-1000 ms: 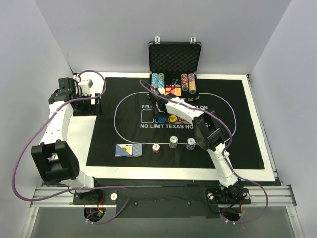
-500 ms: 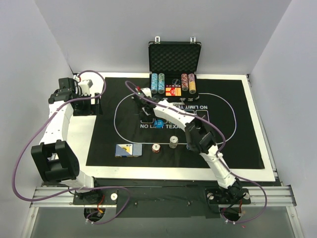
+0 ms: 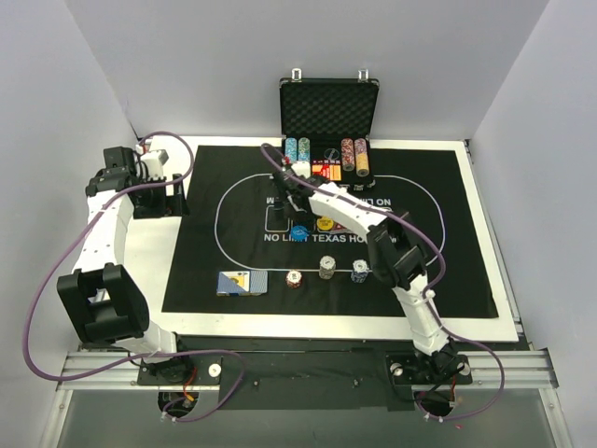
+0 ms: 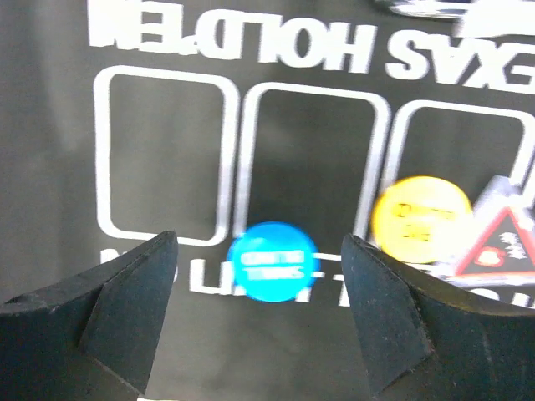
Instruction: Distribute texas hold em gaming equipment
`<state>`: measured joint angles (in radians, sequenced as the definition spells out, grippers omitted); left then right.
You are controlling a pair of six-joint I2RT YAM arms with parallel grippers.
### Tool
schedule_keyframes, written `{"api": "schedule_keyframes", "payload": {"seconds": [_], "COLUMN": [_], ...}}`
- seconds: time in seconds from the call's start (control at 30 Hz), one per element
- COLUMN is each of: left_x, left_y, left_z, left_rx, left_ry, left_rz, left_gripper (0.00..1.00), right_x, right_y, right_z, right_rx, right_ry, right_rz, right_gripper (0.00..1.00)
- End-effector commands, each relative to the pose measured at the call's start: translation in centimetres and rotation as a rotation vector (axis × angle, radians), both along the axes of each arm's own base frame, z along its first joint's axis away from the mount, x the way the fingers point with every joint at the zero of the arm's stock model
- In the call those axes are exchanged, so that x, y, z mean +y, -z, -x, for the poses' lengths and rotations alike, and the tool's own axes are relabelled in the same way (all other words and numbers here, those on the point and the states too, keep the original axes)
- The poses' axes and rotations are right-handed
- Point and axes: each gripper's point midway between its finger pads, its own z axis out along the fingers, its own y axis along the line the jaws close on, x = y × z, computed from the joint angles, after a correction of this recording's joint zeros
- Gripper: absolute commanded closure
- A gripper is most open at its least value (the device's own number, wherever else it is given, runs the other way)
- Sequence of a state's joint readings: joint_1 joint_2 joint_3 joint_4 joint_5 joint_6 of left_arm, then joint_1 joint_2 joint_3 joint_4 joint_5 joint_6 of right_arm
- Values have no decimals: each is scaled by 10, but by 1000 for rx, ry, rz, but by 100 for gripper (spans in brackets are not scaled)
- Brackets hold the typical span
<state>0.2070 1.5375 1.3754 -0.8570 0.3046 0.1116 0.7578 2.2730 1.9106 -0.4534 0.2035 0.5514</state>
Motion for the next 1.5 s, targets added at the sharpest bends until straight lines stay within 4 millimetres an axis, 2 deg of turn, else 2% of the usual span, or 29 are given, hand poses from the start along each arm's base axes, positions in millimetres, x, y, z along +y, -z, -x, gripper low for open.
{"api": "schedule_keyframes", "payload": {"seconds": [0.0,0.2,0.47,0.77,0.9,1.07,1.23,1.47], "left_x": [0,0,1,1,1,2,1,1], "left_y": [-17,-20,-25,-28,-30,-31,-30,-30], "left_z": [-10,-8,-8,-7,-8,-8,-8,-6], "left_rx": [-57,-60,-68,-74,-81,-83,-85,-85], "left_ry": [5,10,12,13,13,9,14,15], "left_rz": [19,19,11,9,5,0,6,4], "left_gripper": [3,3,3,3,3,3,3,3], "right_x": [-36,-46,-32,-29,-28,-30,-40,-40], "right_y": [-18,1,10,33,37,40,41,51], "right_z": [6,16,21,18,18,26,30,37], "right_rx": [-25,12,34,66,76,88,86,111], "right_ry": [74,83,53,78,76,70,80,89], "right_rz": [54,89,53,39,34,59,92,75], "right_gripper": [25,22,21,29,37,36,28,33]}}
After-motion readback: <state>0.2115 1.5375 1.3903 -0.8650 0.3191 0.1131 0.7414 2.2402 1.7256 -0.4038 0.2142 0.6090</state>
